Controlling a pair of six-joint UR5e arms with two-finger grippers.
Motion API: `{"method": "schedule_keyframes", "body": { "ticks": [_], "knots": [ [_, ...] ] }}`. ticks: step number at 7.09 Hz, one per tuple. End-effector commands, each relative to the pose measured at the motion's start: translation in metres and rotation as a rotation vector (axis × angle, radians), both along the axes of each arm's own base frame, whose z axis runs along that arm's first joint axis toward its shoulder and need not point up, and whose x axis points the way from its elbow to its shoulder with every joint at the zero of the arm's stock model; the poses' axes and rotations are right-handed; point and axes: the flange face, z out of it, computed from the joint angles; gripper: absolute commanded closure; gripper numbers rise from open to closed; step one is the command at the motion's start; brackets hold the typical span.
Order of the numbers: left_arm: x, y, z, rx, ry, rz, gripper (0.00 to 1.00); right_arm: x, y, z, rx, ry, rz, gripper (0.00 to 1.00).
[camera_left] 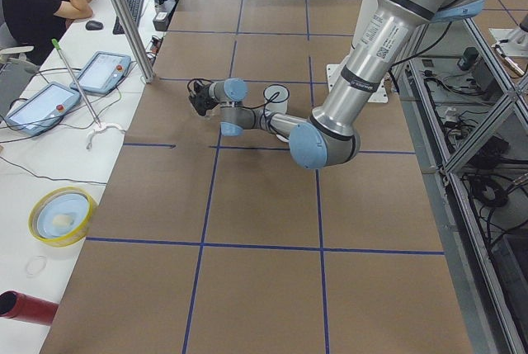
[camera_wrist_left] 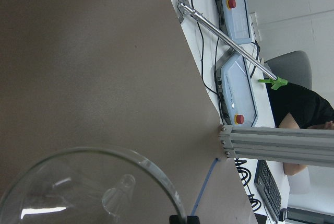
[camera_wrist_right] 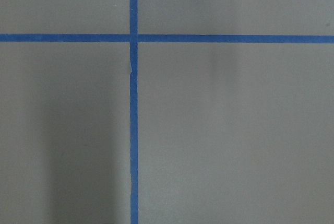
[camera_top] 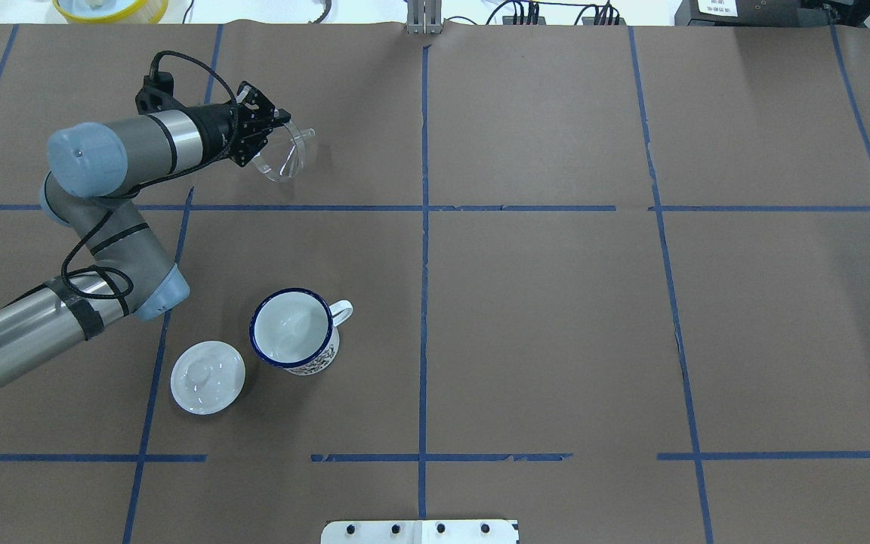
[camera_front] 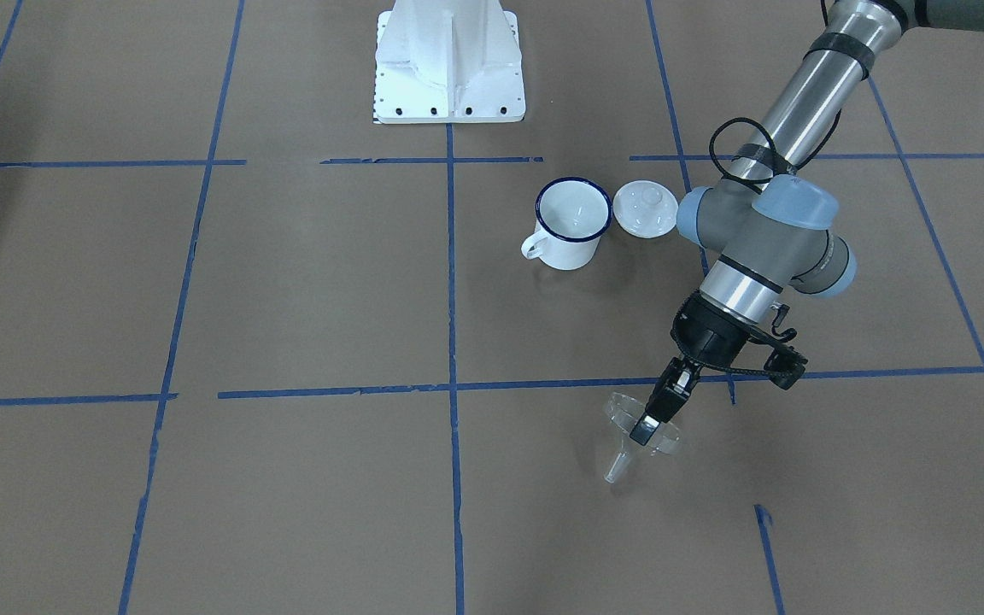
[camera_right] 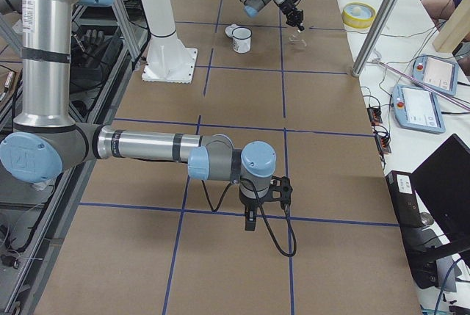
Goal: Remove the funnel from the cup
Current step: 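Lower the funnel onto the table farther from the robot and release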
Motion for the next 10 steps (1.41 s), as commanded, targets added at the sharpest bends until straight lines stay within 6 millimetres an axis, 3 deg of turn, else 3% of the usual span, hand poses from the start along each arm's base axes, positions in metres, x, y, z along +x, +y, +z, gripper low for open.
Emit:
{"method": "schedule_keyframes", "body": {
  "ticks": [1,2,3,4,5,7,9,10],
  "knots": [
    [0.004,-0.001,0.009,-0.012,-0.01,-0.001,1.0,0.0,0.0,0.001,-0.001,0.0,0.0,0.0],
    [0.004,-0.001,0.009,-0.012,-0.01,-0.001,0.63,0.0,0.0,0.0,0.0,0.0,0.0,0.0],
    [0.004,-0.001,0.009,-0.012,-0.012,-0.001,0.01,0.0,0.0,0.0,0.0,0.0,0.0,0.0],
    [0.001,0.0,-0.003,0.008,-0.01,0.006,0.0,0.0,0.0,0.0,0.0,0.0,0.0,0.0],
    [-0.018,0.016,-0.019,0.002,-0.023,0.02,0.0,0.0,0.0,0.0,0.0,0.0,0.0,0.0],
    [-0.061,0.059,-0.031,-0.047,-0.122,0.266,0.0,0.0,0.0,0.001,-0.001,0.0,0.0,0.0],
    [-0.109,0.122,-0.033,-0.112,-0.325,0.374,0.0,0.0,0.0,0.0,0.0,0.0,0.0,0.0],
    [-0.115,0.157,-0.027,-0.169,-0.408,0.422,0.0,0.0,0.0,0.0,0.0,0.0,0.0,0.0]
  ]
}}
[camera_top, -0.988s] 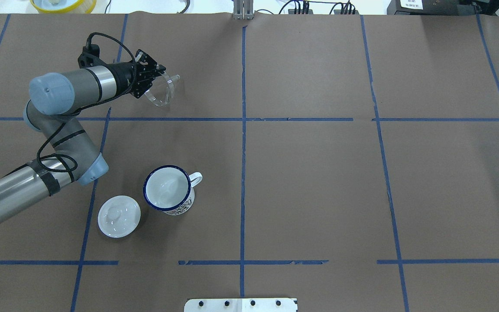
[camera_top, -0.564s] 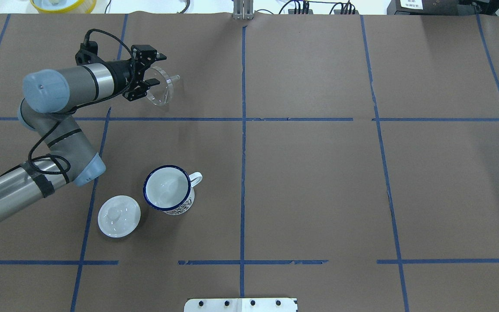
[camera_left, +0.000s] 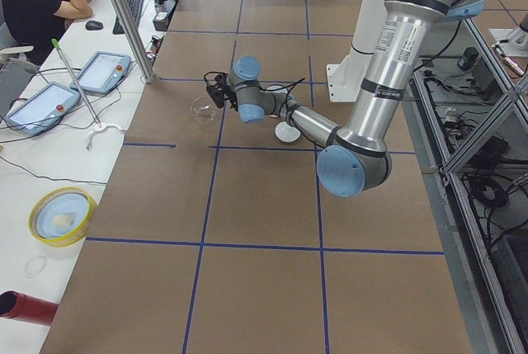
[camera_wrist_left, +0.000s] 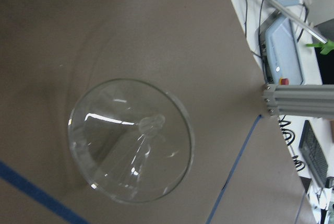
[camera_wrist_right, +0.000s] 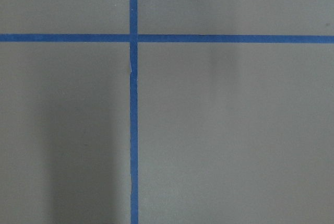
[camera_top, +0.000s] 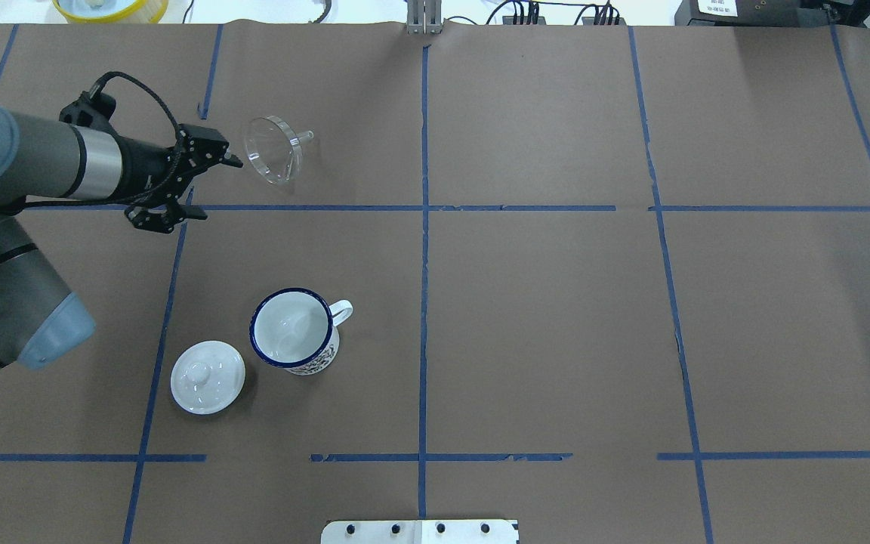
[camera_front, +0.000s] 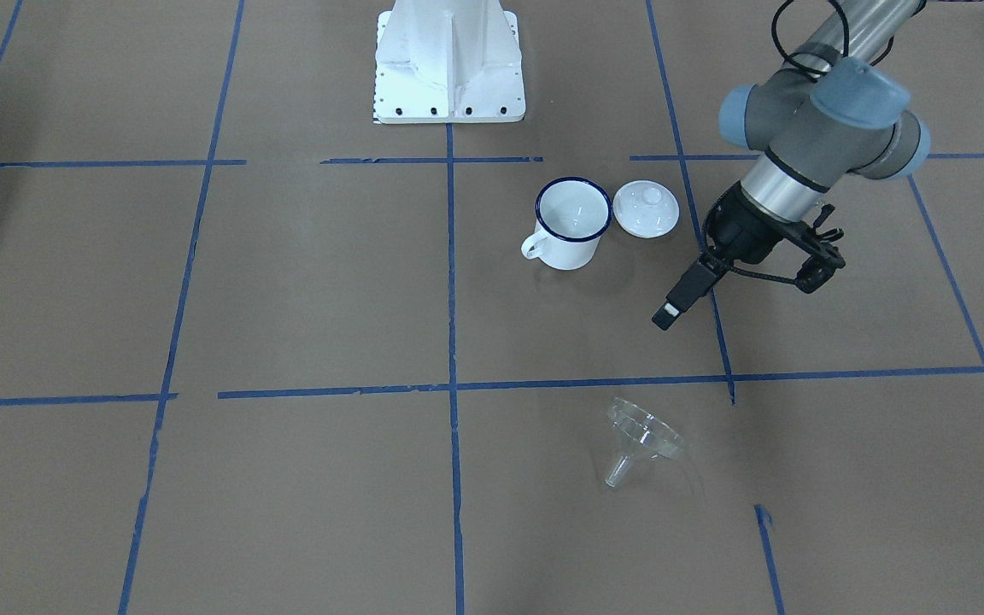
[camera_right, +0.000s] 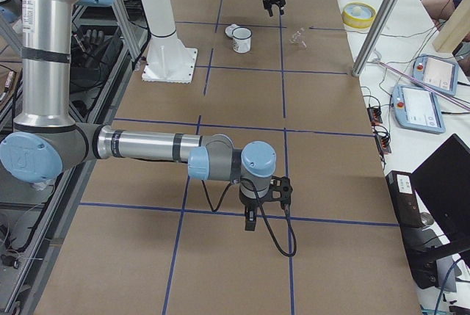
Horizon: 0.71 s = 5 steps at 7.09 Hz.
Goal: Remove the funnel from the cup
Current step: 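Move the left gripper to the white lid and grasp it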
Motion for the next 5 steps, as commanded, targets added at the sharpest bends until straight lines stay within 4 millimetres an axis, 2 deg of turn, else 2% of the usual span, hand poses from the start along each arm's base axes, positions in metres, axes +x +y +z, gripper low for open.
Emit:
{"method": "schedule_keyframes", "body": {
  "ticks": [1,3,4,5],
  "knots": [
    [0.012,0.068,0.012,-0.123,-0.237,0.103,0.0,0.0,0.0,0.001,-0.001,0.0,0.0,0.0],
    [0.046,0.108,0.019,-0.247,-0.346,0.12,0.0,0.0,0.0,0.0,0.0,0.0,0.0,0.0],
    [0.06,0.133,0.036,-0.329,-0.364,0.119,0.0,0.0,0.0,0.0,0.0,0.0,0.0,0.0],
    [0.076,0.152,0.041,-0.362,-0.379,0.076,0.0,0.0,0.0,0.001,-0.001,0.0,0.0,0.0]
  ]
}}
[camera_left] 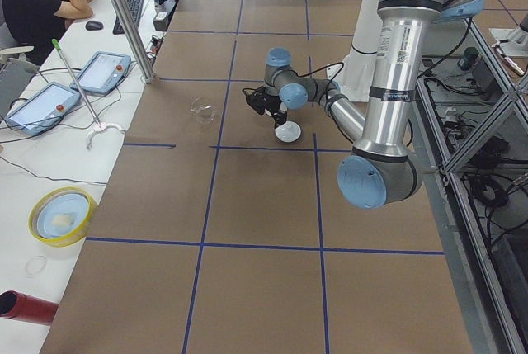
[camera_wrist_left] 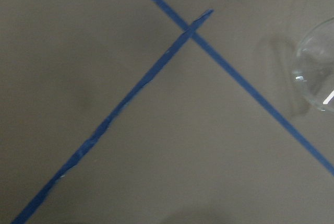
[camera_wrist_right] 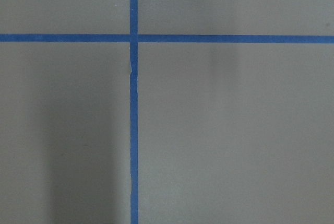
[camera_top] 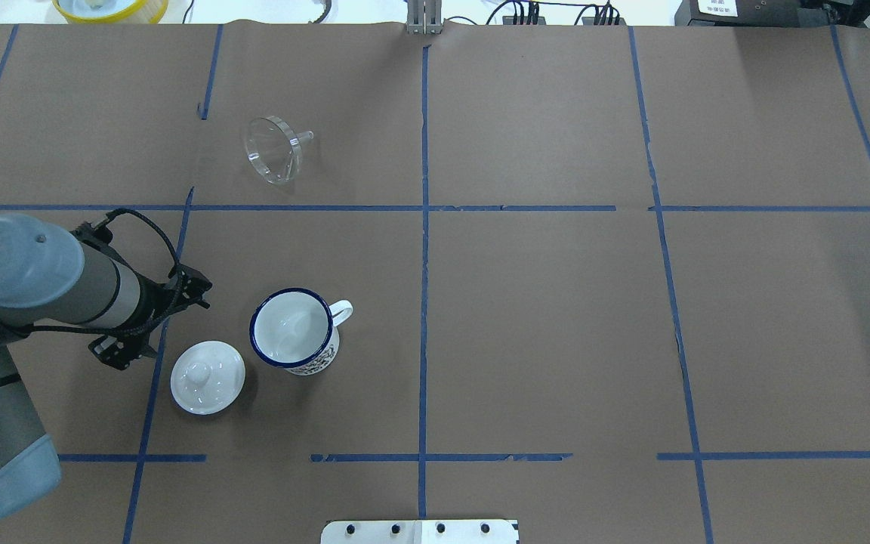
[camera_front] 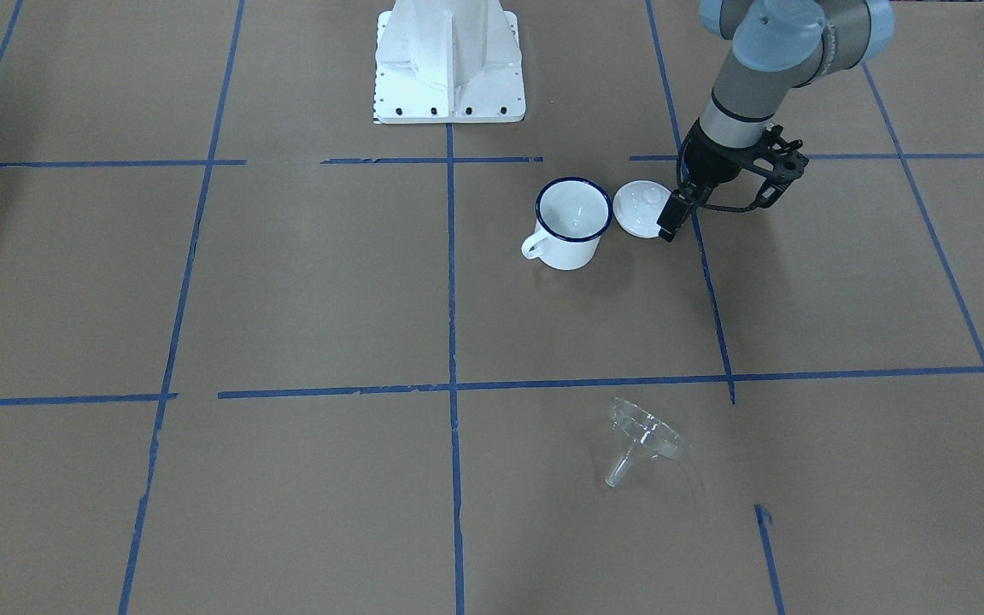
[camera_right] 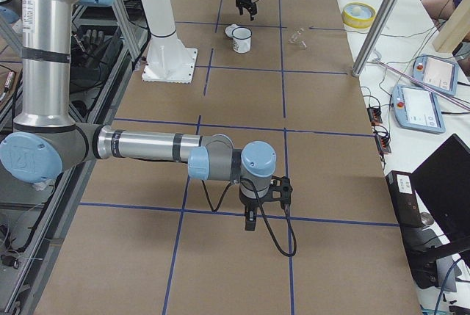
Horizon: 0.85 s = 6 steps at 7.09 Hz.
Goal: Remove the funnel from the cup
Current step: 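Move the left gripper to the white lid and grasp it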
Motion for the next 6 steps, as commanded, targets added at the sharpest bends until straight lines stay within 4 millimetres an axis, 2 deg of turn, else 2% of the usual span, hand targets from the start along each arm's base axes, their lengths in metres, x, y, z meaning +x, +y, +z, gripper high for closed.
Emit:
{"method": "schedule_keyframes", "body": {
  "ticks": [1,3,6],
  "knots": [
    [0.019,0.027,0.011,-0.062,-0.035,-0.049,0.0,0.0,0.0,0.0,0.0,0.0,0.0,0.0],
    [0.026,0.026,0.002,-0.059,-0.02,-0.055,0.0,0.0,0.0,0.001,-0.001,0.0,0.0,0.0],
    [0.032,0.027,-0.005,-0.063,-0.008,-0.055,0.12,0.0,0.0,0.0,0.0,0.0,0.0,0.0]
  ]
}}
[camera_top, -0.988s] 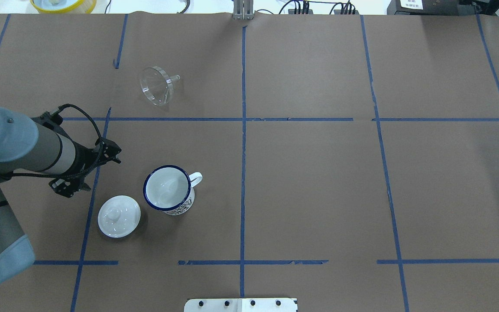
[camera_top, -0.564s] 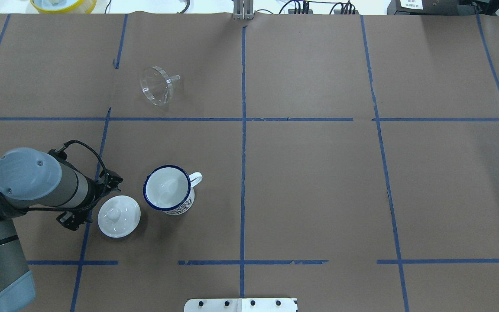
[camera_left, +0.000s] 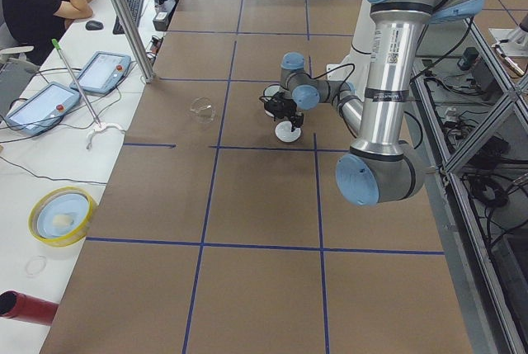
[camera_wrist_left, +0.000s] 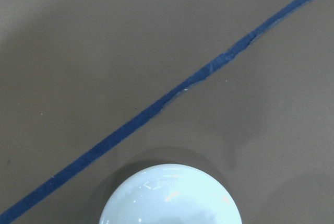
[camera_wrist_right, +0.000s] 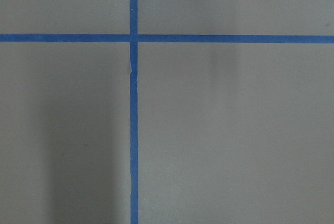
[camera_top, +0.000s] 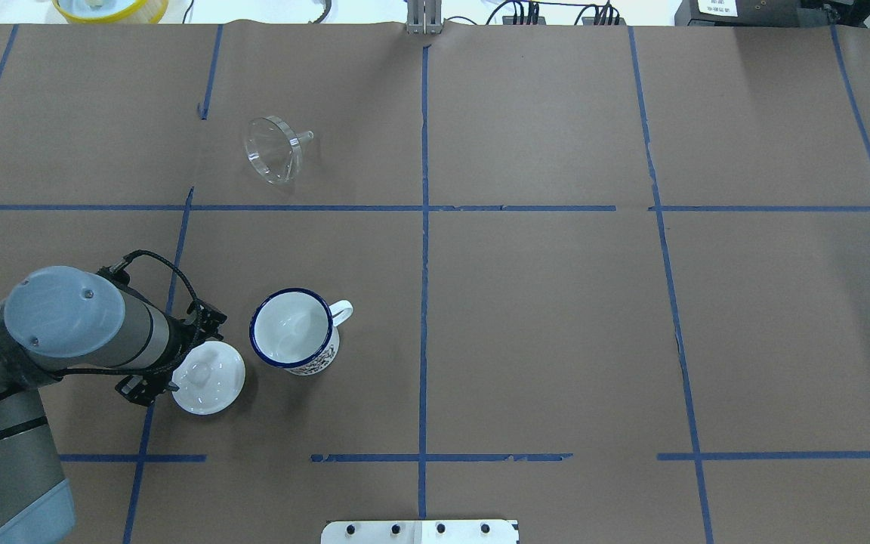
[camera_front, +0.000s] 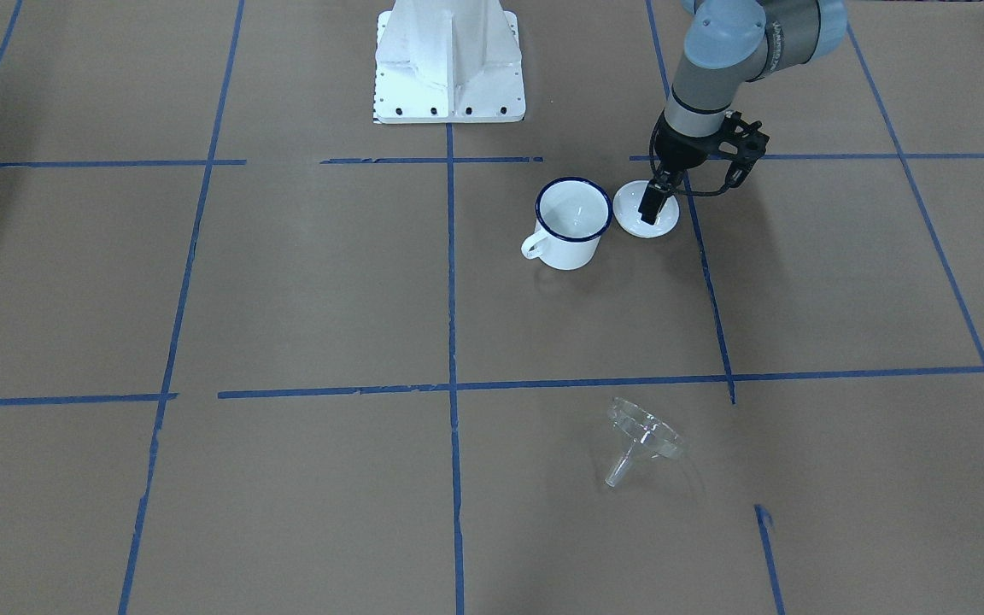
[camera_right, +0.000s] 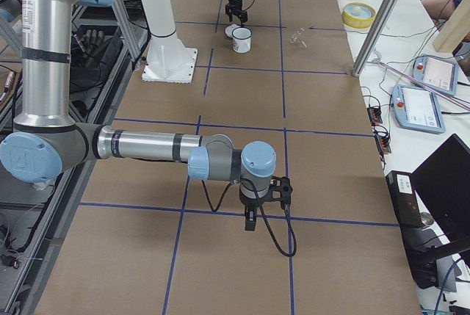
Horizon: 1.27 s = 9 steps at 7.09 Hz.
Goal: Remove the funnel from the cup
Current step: 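Move the left gripper to the white lid and grasp it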
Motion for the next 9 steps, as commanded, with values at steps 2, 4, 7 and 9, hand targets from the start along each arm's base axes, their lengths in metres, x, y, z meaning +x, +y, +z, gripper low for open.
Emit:
{"method": "schedule_keyframes", "body": {
  "ticks": [2,4,7,9],
  "knots": [
    [0.004,0.003,0.0,-0.009,0.0,0.002,0.26,0.0,0.0,0.0,0.0,0.0,0.0,0.0],
    [0.005,0.003,0.001,-0.03,0.004,-0.018,0.46,0.0,0.0,0.001,-0.001,0.0,0.0,0.0],
    [0.005,0.005,-0.001,-0.033,0.006,-0.016,0.62,0.0,0.0,0.0,0.0,0.0,0.0,0.0],
    [-0.001,0.005,-0.009,-0.027,0.023,-0.016,1.0,0.0,0.0,0.0,0.0,0.0,0.0,0.0]
  ]
}}
